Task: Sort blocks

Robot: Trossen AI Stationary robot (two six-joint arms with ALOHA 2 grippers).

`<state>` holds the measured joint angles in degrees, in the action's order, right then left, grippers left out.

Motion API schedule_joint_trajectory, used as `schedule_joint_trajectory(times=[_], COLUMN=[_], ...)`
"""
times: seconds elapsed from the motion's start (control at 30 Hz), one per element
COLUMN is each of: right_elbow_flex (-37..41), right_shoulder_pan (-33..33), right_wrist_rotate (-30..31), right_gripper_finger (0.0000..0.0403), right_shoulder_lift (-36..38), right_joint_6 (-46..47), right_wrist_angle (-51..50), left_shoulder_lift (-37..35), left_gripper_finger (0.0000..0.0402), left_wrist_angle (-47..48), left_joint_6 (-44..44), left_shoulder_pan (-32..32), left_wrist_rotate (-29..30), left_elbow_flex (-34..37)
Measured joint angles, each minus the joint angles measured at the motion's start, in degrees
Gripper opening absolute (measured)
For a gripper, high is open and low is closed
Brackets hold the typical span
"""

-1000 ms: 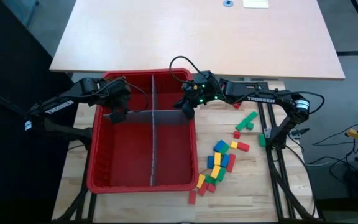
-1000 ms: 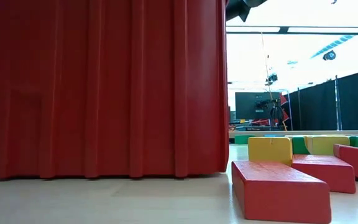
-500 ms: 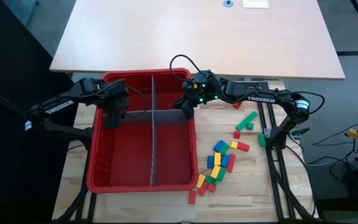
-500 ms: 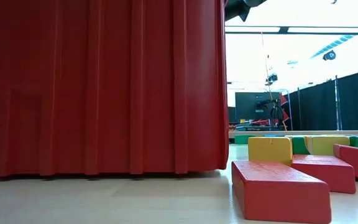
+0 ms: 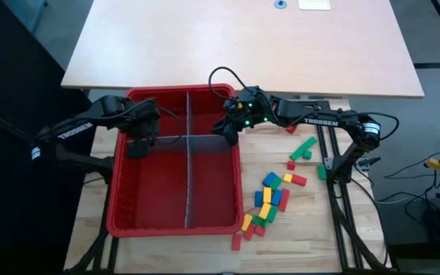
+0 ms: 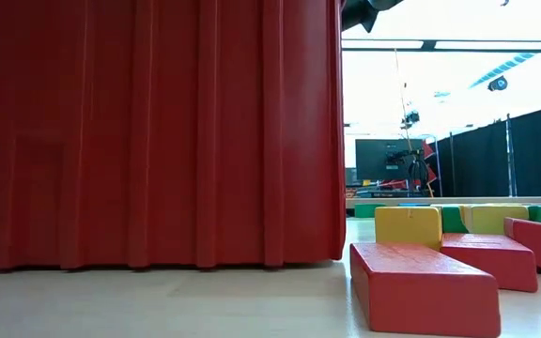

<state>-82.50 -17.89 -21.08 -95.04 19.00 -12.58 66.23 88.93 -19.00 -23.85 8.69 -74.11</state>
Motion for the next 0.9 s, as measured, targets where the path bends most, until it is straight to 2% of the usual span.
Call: schedule_joint_trajectory(times=[0.3, 0.8, 0.9], right_elbow_flex=[0.0, 0.0, 0.0], right_shoulder_pan=[0.02, 0.02, 0.02], right_wrist_rotate=[0.0, 0.02, 0.0], right_gripper_finger=[0.0156, 0.0165, 0.0165], right_shoulder_lift=[0.0, 1.07, 1.09], right_joint_6=[-0.08, -0.12, -0.12], right_wrist_angle=[0.0, -0.09, -0.09], left_shoulder_lift=[1.72, 1.76, 1.76], left_gripper_finger=[0.0275, 0.0273, 0.0256], left_wrist_angle=[0.21, 0.5, 1.09], left_joint_6=[-0.02, 1.95, 1.95], left_shoulder_pan=[-0.01, -0.06, -0.16], left_wrist_rotate=[-0.36, -2.8, -2.82], left_elbow_flex=[0.51, 7.02, 8.74])
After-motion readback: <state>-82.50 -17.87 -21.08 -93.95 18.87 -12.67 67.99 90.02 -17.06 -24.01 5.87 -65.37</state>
